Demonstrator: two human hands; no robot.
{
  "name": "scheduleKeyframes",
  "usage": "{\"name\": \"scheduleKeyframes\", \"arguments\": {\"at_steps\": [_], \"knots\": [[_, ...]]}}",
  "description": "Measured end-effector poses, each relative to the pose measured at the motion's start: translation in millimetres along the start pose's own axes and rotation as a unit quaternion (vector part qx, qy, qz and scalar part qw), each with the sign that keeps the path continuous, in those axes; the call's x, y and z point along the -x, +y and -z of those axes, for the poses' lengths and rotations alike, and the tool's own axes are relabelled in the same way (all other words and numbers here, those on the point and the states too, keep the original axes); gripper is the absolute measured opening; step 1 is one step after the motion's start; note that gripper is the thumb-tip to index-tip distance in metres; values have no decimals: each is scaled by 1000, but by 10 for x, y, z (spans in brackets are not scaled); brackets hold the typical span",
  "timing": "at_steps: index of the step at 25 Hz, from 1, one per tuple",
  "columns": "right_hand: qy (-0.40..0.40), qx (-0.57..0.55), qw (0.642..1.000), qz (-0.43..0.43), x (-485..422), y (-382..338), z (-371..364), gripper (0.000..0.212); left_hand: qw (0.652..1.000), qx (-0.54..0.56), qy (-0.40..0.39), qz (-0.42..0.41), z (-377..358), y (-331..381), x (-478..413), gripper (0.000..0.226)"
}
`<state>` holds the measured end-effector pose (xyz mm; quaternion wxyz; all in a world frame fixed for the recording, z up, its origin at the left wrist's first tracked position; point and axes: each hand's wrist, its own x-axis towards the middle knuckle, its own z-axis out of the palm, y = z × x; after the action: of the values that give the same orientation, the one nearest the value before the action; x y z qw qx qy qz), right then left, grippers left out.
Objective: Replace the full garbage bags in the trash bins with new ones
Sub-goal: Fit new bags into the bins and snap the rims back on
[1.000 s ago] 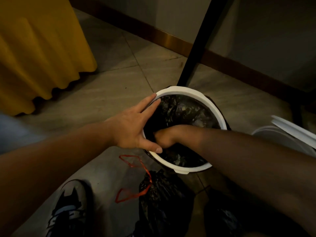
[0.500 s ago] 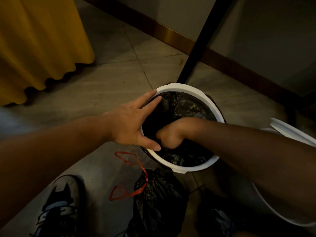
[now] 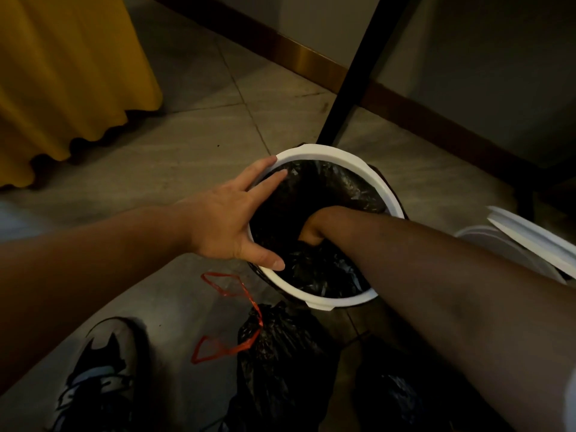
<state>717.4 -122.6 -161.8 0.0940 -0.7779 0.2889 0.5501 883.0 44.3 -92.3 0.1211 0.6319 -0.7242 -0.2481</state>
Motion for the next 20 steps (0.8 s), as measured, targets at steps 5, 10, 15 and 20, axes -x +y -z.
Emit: {"name": "scheduleKeyframes", "arguments": {"at_steps": [5, 10, 15, 20], "knots": [[17, -29, 999, 22, 339, -95, -18, 47, 1000, -8, -14, -2, 49, 39, -2, 145], [117, -51, 989, 71, 1245, 100, -146, 23, 1000, -15, -23, 1, 79, 61, 6, 146], [6, -73, 990, 123, 950, -310, -390, 40, 1000, -5, -29, 6, 73, 81, 4, 145], [-55, 57, 991, 106, 728, -416, -311, 45, 1000, -8, -21, 5, 64, 50, -4, 143]]}}
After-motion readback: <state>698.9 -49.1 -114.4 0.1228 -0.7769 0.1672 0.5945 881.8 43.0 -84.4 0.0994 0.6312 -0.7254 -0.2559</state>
